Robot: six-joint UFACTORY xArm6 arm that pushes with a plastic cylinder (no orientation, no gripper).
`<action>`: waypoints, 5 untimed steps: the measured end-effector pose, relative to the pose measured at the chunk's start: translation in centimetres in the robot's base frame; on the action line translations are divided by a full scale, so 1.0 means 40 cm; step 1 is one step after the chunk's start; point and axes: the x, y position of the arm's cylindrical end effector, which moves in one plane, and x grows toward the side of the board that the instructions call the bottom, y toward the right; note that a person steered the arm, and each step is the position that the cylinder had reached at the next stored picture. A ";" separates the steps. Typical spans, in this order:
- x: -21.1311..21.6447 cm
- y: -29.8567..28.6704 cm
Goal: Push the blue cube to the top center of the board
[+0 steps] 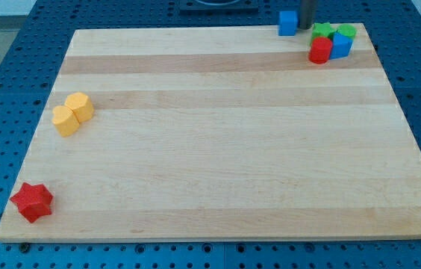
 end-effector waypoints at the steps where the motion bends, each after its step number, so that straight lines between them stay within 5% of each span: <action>1: 0.000 -0.059; 5: 0.154 -0.389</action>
